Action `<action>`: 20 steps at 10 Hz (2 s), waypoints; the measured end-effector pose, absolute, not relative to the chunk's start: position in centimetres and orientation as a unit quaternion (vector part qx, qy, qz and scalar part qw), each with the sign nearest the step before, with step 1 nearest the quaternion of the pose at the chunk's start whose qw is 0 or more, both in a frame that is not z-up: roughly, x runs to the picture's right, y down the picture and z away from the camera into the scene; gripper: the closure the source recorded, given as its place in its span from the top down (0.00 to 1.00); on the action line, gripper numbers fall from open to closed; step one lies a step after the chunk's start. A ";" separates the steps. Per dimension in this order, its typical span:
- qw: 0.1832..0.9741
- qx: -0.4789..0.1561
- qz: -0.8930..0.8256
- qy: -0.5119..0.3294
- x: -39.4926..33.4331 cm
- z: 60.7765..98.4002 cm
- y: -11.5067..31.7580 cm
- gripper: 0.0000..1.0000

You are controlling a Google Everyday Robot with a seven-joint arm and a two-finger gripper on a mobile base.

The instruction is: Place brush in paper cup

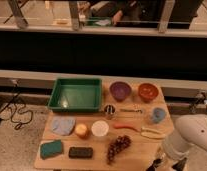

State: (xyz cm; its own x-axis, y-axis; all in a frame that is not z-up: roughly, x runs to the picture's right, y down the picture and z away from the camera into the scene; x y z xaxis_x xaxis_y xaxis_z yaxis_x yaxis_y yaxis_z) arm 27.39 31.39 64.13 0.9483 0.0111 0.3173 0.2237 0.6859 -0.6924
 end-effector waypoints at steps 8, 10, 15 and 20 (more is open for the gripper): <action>0.897 -0.360 -0.152 -0.207 17.6 61.0 30.7 0.10; 0.896 -0.351 -0.166 -0.215 15.2 60.9 29.3 0.10; 0.895 -0.351 -0.168 -0.217 14.8 60.9 28.5 0.10; 0.895 -0.351 -0.168 -0.216 14.8 60.9 28.5 0.10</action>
State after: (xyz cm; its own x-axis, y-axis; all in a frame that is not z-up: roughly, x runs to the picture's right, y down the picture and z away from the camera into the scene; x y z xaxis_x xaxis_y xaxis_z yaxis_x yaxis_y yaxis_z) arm 14.78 28.45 60.94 0.8503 -0.1486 0.5048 0.4523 0.6967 -0.5568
